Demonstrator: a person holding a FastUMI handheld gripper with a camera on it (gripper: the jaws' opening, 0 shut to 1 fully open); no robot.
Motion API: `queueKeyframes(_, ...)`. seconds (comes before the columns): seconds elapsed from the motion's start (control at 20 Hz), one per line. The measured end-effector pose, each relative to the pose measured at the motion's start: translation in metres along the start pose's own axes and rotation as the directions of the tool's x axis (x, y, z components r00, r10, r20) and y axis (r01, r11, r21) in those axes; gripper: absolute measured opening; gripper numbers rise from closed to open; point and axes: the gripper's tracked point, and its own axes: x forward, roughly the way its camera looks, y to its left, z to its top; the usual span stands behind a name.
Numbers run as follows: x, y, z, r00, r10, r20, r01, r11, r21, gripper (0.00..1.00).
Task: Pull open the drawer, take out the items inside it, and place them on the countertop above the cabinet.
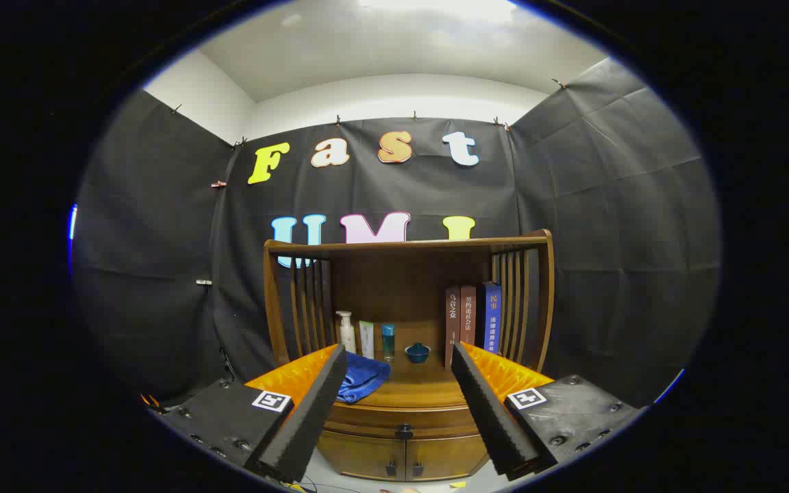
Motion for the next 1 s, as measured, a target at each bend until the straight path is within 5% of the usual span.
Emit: queueKeyframes(1.0, -0.004, 0.001, 0.000, 0.999, -0.034, -0.010, 0.034, 0.999, -0.010, 0.99)
